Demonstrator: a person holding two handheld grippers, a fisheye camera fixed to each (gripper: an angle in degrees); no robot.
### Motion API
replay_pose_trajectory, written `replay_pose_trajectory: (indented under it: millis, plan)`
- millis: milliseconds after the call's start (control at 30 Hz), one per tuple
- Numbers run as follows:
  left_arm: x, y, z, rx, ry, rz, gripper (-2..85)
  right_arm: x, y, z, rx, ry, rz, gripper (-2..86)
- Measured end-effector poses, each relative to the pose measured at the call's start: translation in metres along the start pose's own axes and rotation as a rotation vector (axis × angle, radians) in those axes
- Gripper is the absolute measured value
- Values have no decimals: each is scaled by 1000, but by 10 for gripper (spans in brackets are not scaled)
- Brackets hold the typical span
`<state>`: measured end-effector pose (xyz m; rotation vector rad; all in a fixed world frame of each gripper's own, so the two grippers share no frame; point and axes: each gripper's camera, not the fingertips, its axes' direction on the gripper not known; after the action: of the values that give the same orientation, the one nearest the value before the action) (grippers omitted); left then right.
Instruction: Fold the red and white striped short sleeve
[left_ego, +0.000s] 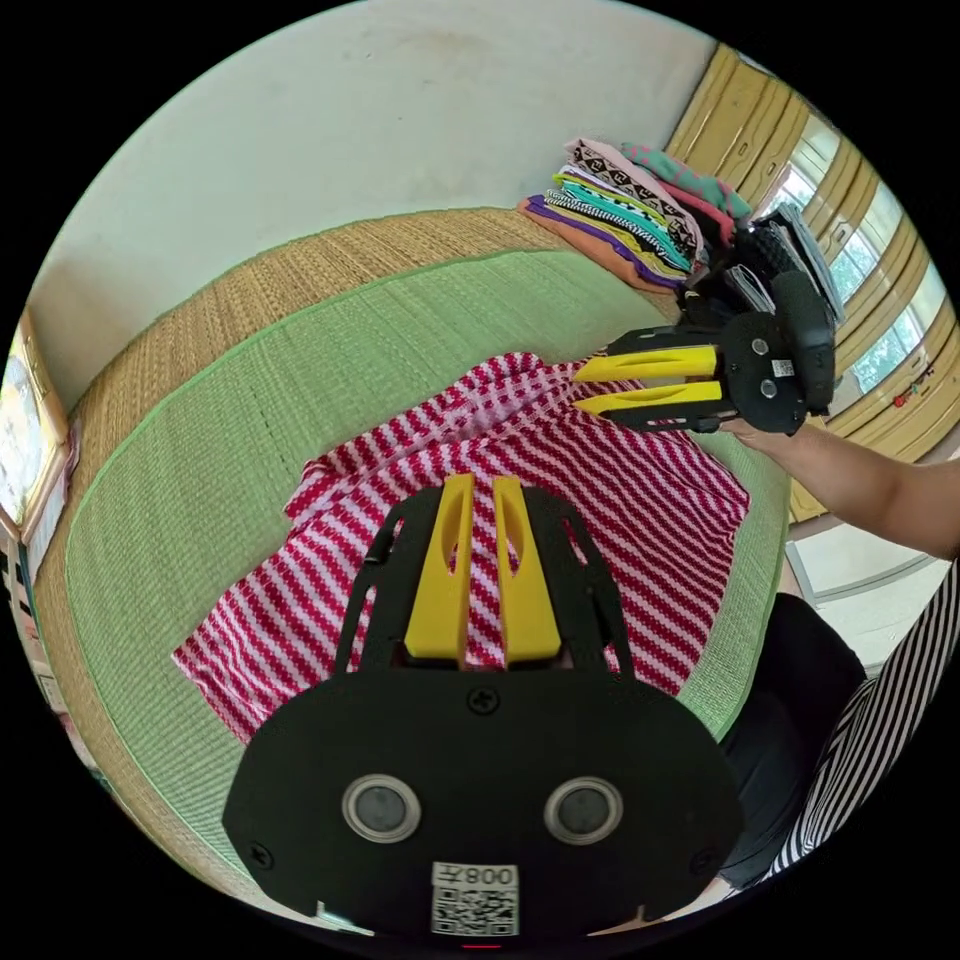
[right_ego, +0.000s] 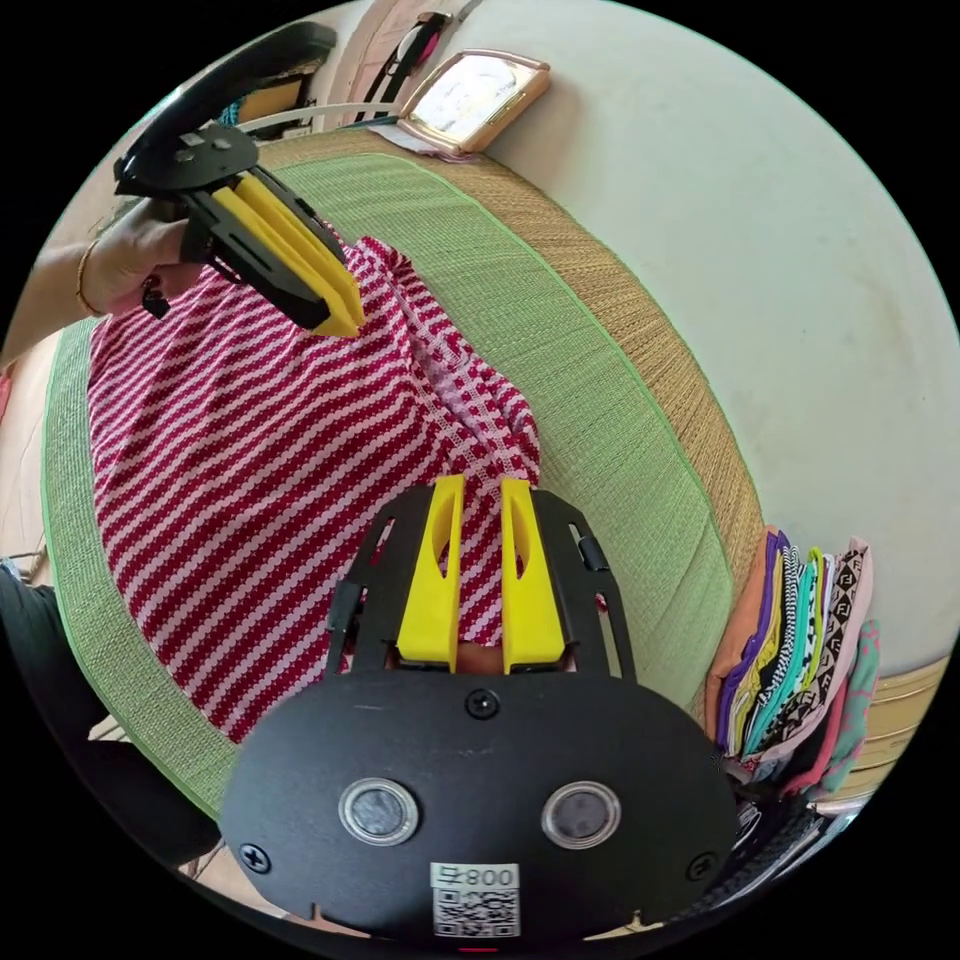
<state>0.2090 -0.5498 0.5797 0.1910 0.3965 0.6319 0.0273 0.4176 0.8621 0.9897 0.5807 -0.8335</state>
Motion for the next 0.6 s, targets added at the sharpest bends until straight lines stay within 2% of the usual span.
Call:
replay_pose_trajectory:
  millis: [233,600]
  plan:
    - [-5,-38,26,-90,-34,39,11,-2,4,10,-19,74,-25,63]
    - [-40,-53,-23,-17,-53,4,2,57,9,4,27,70,98,51]
